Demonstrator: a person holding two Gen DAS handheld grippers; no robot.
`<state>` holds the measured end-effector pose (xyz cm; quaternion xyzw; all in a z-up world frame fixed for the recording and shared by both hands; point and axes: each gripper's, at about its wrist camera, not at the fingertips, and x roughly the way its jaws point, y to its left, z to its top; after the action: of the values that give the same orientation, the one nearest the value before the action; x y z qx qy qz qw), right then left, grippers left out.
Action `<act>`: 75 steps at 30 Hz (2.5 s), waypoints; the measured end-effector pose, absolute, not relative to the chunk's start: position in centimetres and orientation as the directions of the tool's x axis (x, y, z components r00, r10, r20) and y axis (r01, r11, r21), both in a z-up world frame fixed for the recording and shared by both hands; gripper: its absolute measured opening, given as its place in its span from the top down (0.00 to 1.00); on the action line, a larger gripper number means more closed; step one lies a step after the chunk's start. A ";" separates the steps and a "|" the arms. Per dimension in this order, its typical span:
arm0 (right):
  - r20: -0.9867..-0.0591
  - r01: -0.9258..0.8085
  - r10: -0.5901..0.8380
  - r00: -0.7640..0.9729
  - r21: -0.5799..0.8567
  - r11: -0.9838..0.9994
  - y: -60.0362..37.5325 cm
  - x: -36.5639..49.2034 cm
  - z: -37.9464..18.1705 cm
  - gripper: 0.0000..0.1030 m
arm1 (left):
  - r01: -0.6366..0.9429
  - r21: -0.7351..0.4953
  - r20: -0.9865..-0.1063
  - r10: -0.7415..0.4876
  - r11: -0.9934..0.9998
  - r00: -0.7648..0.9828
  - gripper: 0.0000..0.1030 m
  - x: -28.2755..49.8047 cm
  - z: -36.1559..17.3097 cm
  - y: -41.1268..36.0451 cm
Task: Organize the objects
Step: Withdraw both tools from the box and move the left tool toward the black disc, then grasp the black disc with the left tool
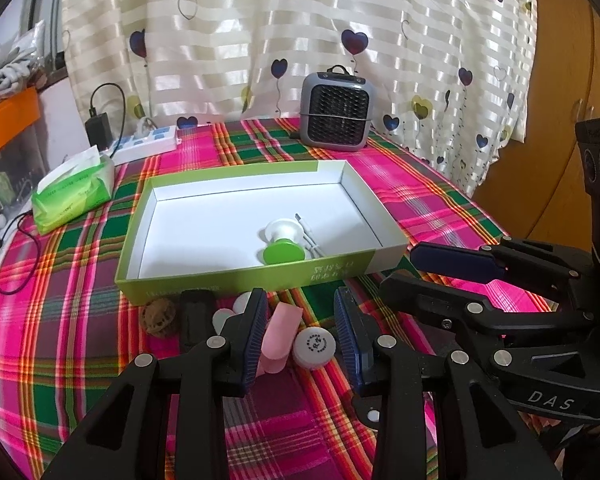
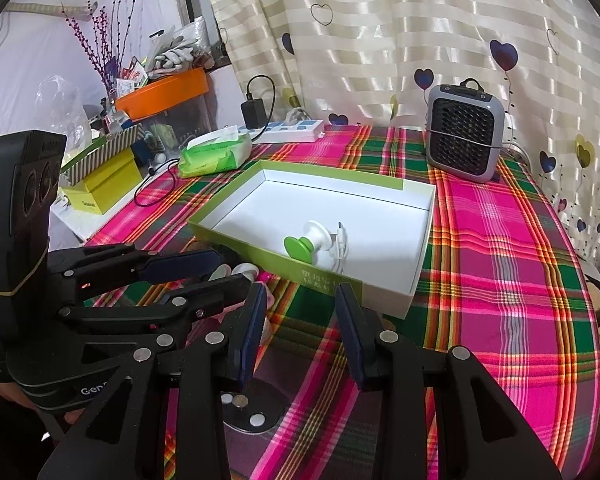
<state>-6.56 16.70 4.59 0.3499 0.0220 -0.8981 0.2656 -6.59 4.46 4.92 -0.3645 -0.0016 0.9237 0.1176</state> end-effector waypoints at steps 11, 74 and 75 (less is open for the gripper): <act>-0.654 0.476 -0.447 -0.610 0.147 -0.867 17.7 -6.4 4.0 0.64 | -0.236 -0.105 -0.680 0.243 -0.966 -0.692 0.68 -5.8 4.2 5.0; -0.747 0.396 -0.385 -0.541 0.178 -0.901 20.2 -10.3 0.1 0.60 | -0.331 -0.200 -0.741 0.364 -0.922 -0.565 0.62 -1.5 0.5 7.3; -0.748 0.396 -0.384 -0.541 0.176 -0.901 20.1 -10.3 0.1 0.60 | -0.336 -0.203 -0.738 0.369 -0.920 -0.565 0.64 -1.5 0.5 7.3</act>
<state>-10.33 20.10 0.11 0.4245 0.0072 -0.8777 0.2222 -1.51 7.26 0.47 -0.4219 -0.0196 0.8842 0.1993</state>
